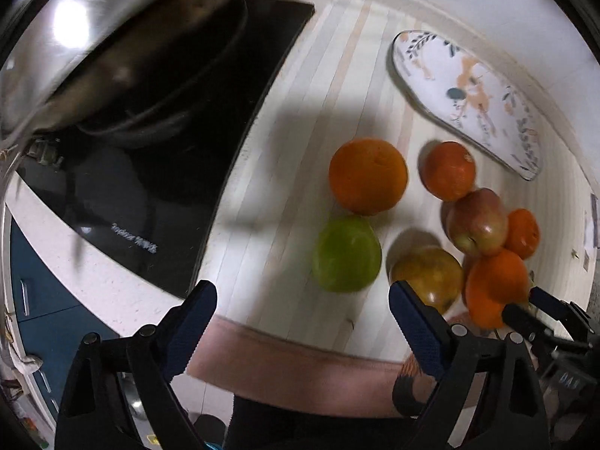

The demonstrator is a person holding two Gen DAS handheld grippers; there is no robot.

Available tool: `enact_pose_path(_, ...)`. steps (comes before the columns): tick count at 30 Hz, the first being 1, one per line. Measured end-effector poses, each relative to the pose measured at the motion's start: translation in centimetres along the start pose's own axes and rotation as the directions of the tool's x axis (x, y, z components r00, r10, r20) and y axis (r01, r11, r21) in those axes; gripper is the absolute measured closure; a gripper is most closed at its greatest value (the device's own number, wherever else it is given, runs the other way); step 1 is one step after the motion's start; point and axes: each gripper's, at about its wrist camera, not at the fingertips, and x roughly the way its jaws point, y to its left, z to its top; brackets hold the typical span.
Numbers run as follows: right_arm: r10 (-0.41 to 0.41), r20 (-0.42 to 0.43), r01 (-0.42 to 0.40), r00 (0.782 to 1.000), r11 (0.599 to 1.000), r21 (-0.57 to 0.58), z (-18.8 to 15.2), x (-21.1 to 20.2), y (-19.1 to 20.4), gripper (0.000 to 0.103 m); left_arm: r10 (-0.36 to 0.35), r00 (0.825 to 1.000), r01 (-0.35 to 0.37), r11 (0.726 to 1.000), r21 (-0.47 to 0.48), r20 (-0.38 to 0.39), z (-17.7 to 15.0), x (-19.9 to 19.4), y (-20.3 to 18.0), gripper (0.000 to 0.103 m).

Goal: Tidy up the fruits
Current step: 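Grasp the green apple with the left tool while the right tool grasps the large orange, then carry the green apple and orange onto the floral plate and open both tools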

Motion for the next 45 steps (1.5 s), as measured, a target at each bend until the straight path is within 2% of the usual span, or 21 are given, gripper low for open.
enact_pose_path(3, -0.029, -0.057, 0.027, 0.998, 0.998, -0.049, 0.9, 1.8, 0.6, 0.016, 0.024, 1.0, -0.023, 1.0, 0.017, -0.017, 0.8, 1.0, -0.4, 0.009)
enact_pose_path(9, -0.094, -0.093, 0.082, 0.991, 0.989, -0.124, 1.5, 3.0, 1.2, 0.016, 0.101, 0.995, -0.099, 0.991, 0.094, -0.012, 1.2, 1.8, -1.8, 0.009)
enact_pose_path(14, -0.14, -0.112, 0.12, 0.984, 0.978, -0.168, 1.6, 3.6, 2.0, 0.016, 0.106, 0.994, -0.101, 0.982, 0.16, -0.025, 0.4, 2.5, -3.1, 0.018)
enact_pose_path(15, -0.153, -0.114, 0.131, 0.982, 0.975, -0.178, 1.6, 3.7, 2.2, 0.016, 0.098, 0.995, -0.092, 0.983, 0.157, -0.031, 0.5, 2.8, -3.1, 0.021)
enact_pose_path(18, -0.18, -0.116, 0.156, 0.977, 0.968, -0.196, 1.7, 4.0, 2.8, 0.016, 0.009, 0.999, -0.003, 0.993, 0.118, -0.053, 0.9, 3.6, -2.6, 0.021)
enact_pose_path(23, -0.234, -0.113, 0.201, 0.966, 0.948, -0.249, 1.6, 4.8, 3.9, 0.017, -0.061, 0.997, 0.066, 0.992, 0.107, -0.053, 0.5, 4.2, -2.4, 0.027)
enact_pose_path(26, -0.275, -0.101, 0.238, 0.956, 0.93, -0.278, 1.5, 5.3, 4.8, 0.021, -0.112, 0.992, 0.118, 0.989, 0.093, -0.063, 0.4, 4.0, -2.3, 0.042)
enact_pose_path(27, -0.276, -0.099, 0.239, 0.956, 0.93, -0.279, 1.4, 5.3, 4.9, 0.021, -0.124, 0.99, 0.129, 0.987, 0.093, -0.065, 0.3, 3.9, -2.5, 0.05)
enact_pose_path(28, -0.274, -0.097, 0.238, 0.957, 0.93, -0.278, 1.4, 5.3, 4.9, 0.022, -0.124, 0.99, 0.13, 0.987, 0.095, -0.062, 0.2, 3.8, -2.6, 0.051)
enact_pose_path(33, -0.255, -0.086, 0.225, 0.963, 0.938, -0.265, 0.7, 5.0, 4.7, 0.023, -0.094, 0.995, 0.097, 0.992, 0.086, -0.043, -0.3, 3.4, -3.8, 0.051)
enact_pose_path(36, -0.23, -0.084, 0.207, 0.97, 0.952, -0.224, 0.3, 4.4, 3.8, 0.023, -0.076, 0.997, 0.078, 0.993, 0.086, -0.017, -0.9, 2.6, -3.4, 0.051)
enact_pose_path(37, -0.213, -0.083, 0.193, 0.974, 0.96, -0.203, 0.1, 4.1, 3.5, 0.024, -0.072, 0.997, 0.072, 0.994, 0.084, -0.01, -0.3, 3.1, -4.4, 0.051)
enact_pose_path(41, -0.148, -0.08, 0.137, 0.986, 0.982, -0.128, -0.7, 2.0, 1.6, 0.024, -0.094, 0.995, 0.092, 0.993, 0.074, 0.027, -1.5, -0.3, -3.8, 0.051)
enact_pose_path(45, -0.08, -0.064, 0.076, 0.995, 0.995, -0.067, -1.0, -0.3, -0.3, 0.024, -0.132, 0.989, 0.126, 0.989, 0.082, 0.068, -1.1, -3.1, -3.9, 0.051)
